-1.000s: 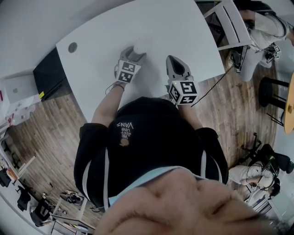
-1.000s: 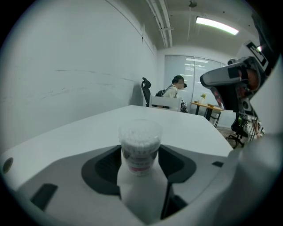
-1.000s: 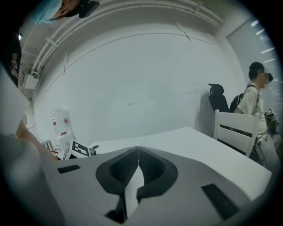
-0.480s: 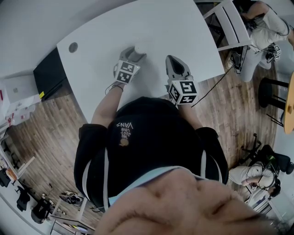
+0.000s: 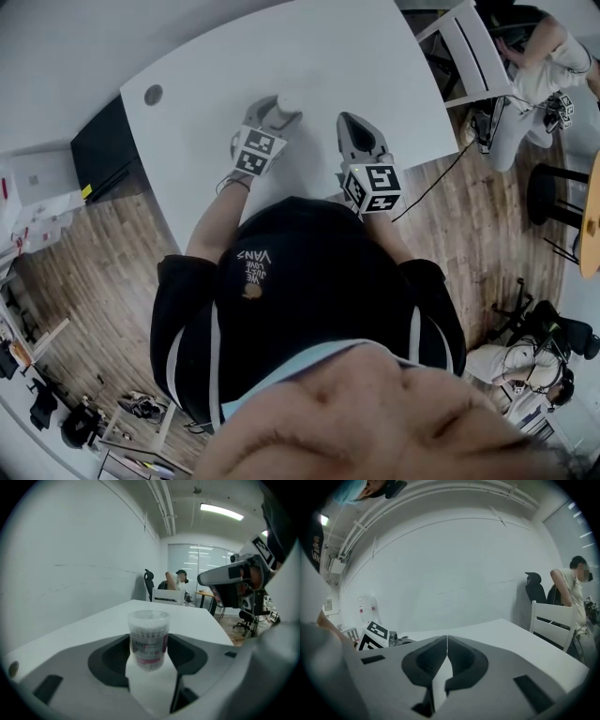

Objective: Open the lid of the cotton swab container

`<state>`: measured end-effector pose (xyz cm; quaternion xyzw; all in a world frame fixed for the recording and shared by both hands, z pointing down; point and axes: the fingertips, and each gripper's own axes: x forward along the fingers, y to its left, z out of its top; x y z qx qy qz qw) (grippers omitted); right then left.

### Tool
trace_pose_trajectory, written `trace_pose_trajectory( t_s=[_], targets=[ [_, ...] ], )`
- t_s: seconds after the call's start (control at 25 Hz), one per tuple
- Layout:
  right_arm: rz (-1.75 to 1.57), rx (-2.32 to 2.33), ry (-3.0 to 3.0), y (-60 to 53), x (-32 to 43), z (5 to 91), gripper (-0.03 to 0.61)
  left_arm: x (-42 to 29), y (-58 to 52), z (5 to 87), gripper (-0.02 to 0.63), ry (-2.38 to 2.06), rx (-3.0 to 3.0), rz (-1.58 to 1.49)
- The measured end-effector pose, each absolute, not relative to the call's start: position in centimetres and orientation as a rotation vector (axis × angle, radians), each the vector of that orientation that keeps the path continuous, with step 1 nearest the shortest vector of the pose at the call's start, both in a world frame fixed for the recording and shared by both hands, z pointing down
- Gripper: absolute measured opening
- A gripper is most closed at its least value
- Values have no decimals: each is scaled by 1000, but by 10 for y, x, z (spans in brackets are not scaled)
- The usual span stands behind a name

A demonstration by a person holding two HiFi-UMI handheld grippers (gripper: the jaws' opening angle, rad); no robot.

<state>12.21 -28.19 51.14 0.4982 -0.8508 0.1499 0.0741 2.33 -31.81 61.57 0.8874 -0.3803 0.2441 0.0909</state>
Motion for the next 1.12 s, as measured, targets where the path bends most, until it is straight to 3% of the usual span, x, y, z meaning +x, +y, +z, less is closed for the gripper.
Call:
trace_pose_trajectory(
  t_s=[1.12],
  targets=[
    [295, 1472, -2614, -251, 105, 476, 14, 22, -281, 524, 255, -1173, 2752, 580]
  ],
)
